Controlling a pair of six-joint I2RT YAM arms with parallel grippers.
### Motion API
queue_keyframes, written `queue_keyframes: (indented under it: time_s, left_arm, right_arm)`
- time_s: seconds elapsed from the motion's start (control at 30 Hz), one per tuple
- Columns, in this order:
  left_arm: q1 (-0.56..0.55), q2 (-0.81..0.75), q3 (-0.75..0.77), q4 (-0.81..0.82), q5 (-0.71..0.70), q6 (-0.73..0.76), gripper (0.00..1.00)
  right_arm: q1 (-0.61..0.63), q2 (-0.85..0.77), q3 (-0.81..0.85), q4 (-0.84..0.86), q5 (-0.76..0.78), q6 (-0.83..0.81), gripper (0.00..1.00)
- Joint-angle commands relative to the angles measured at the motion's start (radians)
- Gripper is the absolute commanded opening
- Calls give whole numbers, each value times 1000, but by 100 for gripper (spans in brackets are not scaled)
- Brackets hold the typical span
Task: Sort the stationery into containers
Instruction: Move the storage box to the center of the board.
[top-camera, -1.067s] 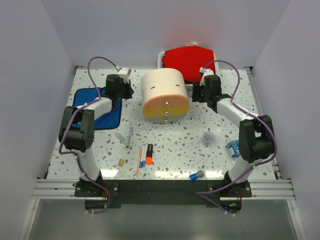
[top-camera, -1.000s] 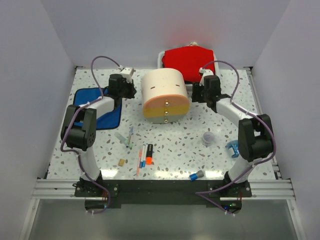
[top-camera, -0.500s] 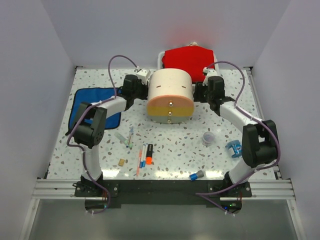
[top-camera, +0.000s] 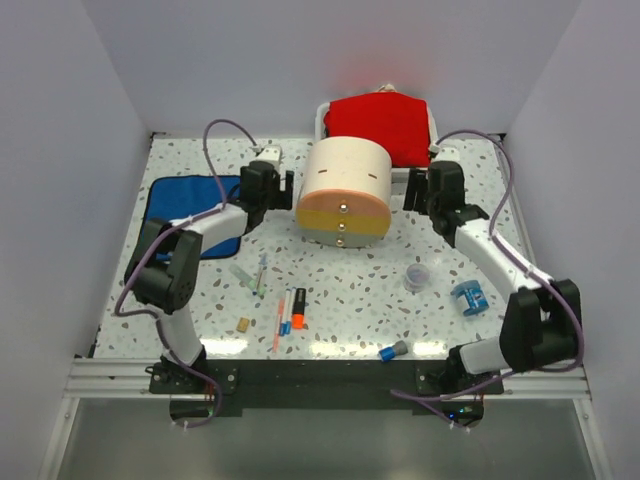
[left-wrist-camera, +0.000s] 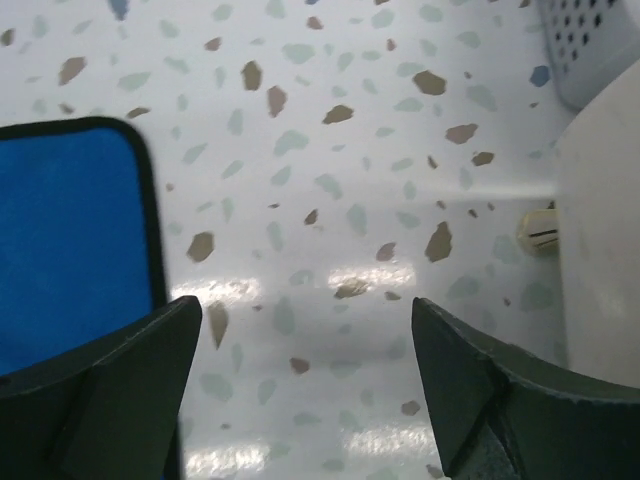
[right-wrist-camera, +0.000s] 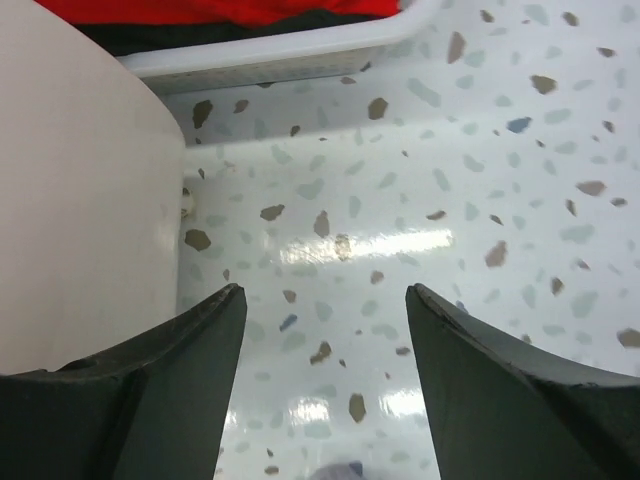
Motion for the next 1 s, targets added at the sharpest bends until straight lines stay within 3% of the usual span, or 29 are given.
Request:
queue_keyframes:
  time_s: [0.0,0.1,0.23,0.43,0.47,0.57,0.67,0.83,0.97]
  left_arm:
    - [44,-164,-112,0,-117,-22,91]
    - [44,-239,-188,-23,-84,-26,90]
    - [44,-328,-266,-47,7,-83,75]
    - [44,-368,-367,40,176,-124,30]
    - [44,-367,-376,54,178,-135,18]
    - [46,-339,-397,114,170,-131,0]
    - [55,-281,-369,152,187,-134,0]
    - [61,-165,-277,187,287,-184,0]
    - [46,-103,-246,236,336,-236,0]
  right_arm:
    - [-7,-180,28,-265,35,106,69]
    - [22,-249,31,-354,-118,103,64]
    - [93,-283,16,-371,-197,99,59]
    - [226,-280,-4,-387,-217,208,58]
    - [241,-270,-9,-384,-200,231,57]
    - [318,-214,-20,-346,-157,306,56]
    - [392,-166,-38,-266,-130,371,53]
    - [502,-131,-112,-102,57,457,50]
    - [550,-103,-148,-2,140,428,49]
